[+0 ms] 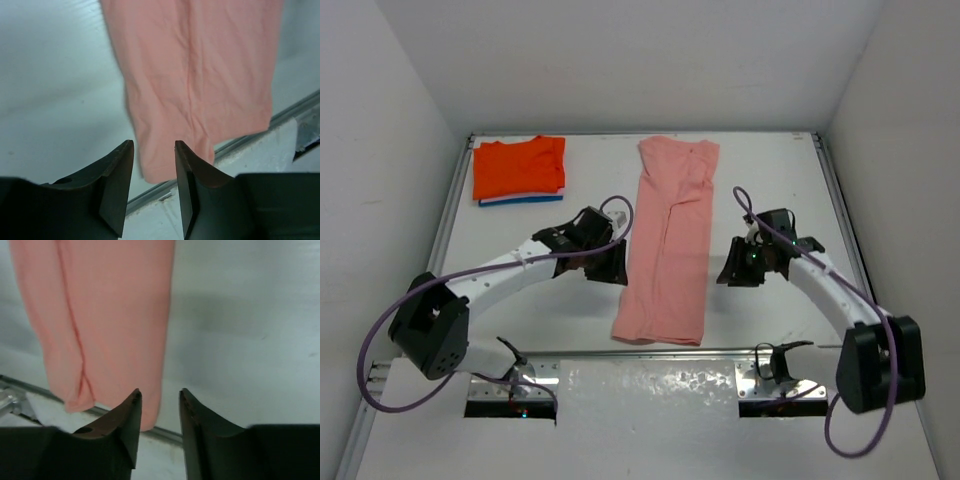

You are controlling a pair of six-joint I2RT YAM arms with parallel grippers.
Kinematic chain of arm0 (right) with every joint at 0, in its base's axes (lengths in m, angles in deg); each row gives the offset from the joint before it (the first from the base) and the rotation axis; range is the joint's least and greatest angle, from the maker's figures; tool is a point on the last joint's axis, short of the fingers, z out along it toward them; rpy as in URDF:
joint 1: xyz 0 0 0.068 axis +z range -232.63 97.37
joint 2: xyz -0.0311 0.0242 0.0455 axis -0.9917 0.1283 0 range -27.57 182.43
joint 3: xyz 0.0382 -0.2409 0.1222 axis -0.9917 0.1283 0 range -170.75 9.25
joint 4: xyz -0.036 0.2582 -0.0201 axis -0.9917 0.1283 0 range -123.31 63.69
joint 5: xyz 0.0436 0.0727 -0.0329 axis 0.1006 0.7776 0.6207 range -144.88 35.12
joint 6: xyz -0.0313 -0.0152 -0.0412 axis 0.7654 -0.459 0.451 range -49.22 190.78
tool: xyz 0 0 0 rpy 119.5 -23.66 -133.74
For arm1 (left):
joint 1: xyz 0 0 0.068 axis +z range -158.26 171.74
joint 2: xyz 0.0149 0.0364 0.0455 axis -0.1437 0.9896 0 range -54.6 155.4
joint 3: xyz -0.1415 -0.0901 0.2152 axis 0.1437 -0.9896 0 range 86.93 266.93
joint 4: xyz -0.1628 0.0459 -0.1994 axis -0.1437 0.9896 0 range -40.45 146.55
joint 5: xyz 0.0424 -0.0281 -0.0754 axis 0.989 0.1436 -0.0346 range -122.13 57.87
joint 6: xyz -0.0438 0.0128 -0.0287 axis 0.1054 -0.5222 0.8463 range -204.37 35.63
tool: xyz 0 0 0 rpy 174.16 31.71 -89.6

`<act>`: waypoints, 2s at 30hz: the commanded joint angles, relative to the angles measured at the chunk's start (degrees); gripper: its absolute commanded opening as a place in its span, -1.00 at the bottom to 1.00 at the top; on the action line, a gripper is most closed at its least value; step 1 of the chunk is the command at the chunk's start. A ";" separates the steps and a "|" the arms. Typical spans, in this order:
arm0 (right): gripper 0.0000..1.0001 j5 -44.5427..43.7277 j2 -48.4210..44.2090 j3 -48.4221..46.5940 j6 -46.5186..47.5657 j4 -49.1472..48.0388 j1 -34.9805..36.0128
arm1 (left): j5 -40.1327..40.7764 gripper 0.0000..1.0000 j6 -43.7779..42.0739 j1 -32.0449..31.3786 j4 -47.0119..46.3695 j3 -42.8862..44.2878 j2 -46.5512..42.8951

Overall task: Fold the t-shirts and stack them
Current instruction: Rotate the tshirt 90 degrees

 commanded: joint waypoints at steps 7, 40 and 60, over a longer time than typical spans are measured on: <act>-1.00 8.90 -10.47 6.46 -9.91 -17.03 11.36 | -7.27 -0.41 5.63 -6.14 -11.66 -1.51 -2.16; -1.00 6.46 4.59 18.26 -26.89 -46.36 36.86 | 5.31 -0.51 4.14 9.42 6.27 4.47 -8.40; -1.00 7.16 15.74 24.76 -32.52 -64.30 41.61 | 7.76 -0.51 3.26 9.33 8.03 2.26 -10.25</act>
